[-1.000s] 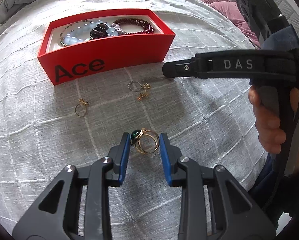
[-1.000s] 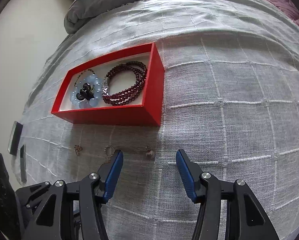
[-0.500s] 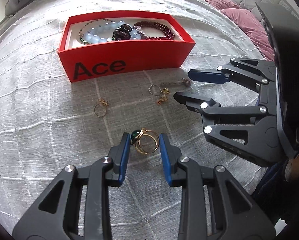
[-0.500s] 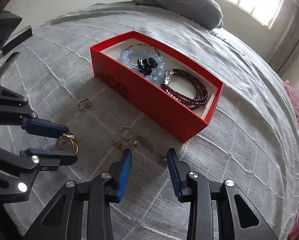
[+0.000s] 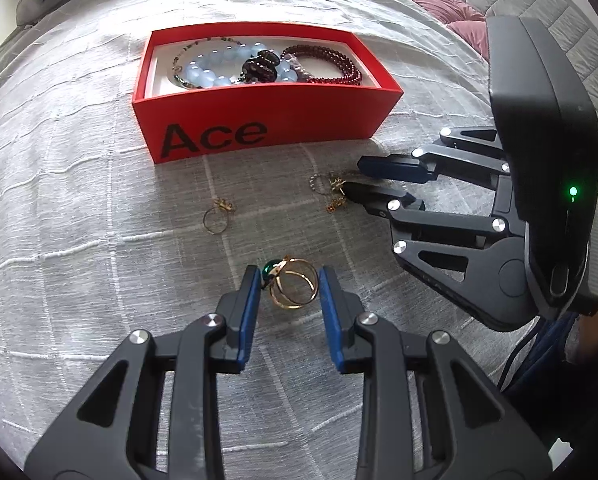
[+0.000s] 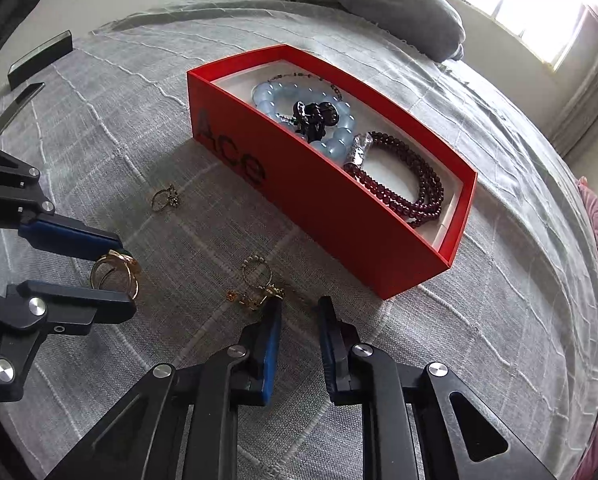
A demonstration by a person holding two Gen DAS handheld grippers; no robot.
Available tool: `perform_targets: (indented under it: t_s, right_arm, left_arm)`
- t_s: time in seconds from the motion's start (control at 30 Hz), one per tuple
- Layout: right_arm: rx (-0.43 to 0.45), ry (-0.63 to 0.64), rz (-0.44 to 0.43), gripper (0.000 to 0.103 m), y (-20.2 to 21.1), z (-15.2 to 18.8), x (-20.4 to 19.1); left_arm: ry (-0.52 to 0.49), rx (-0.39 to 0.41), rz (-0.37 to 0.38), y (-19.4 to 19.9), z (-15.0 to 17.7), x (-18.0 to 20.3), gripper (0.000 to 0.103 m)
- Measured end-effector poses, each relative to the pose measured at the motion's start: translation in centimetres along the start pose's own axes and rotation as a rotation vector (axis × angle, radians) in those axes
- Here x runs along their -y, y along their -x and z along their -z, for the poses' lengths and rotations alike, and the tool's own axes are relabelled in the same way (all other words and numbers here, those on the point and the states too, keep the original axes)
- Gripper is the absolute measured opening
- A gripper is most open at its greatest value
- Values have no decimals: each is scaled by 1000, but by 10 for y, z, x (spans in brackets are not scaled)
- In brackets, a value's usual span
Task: Organize jewelry
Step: 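Close the right tool on the pearl earring while the left tool holds the green-stone ring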
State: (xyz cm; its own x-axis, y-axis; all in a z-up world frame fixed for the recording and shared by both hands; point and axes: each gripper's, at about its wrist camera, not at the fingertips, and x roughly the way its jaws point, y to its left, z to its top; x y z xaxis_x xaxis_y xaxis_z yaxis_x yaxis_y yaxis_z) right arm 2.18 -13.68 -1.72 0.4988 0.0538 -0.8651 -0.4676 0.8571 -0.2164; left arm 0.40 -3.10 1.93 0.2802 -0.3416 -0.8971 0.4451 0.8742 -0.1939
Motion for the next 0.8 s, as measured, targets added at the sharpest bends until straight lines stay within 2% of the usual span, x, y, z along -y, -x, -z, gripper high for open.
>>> perform_targets:
  t_s: [0.2, 0.3, 0.4, 0.6, 0.8]
  right_arm:
    - [5, 6, 9, 10, -3, 2, -3]
    - [-16, -31, 0, 6, -5, -4, 0]
    - [-22, -106, -48, 4, 1, -9, 11]
    - [33, -245, -110, 4, 20, -9, 40]
    - [61, -309, -172, 4, 30, -8, 52]
  left_arm:
    - [4, 2, -1, 0, -1, 1, 32]
    - [11, 4, -1, -1, -1, -1, 32]
    - [20, 8, -2, 0, -1, -4, 32]
    - [34, 13, -5, -2, -4, -8, 32]
    - [41, 16, -10, -2, -5, -8, 32]
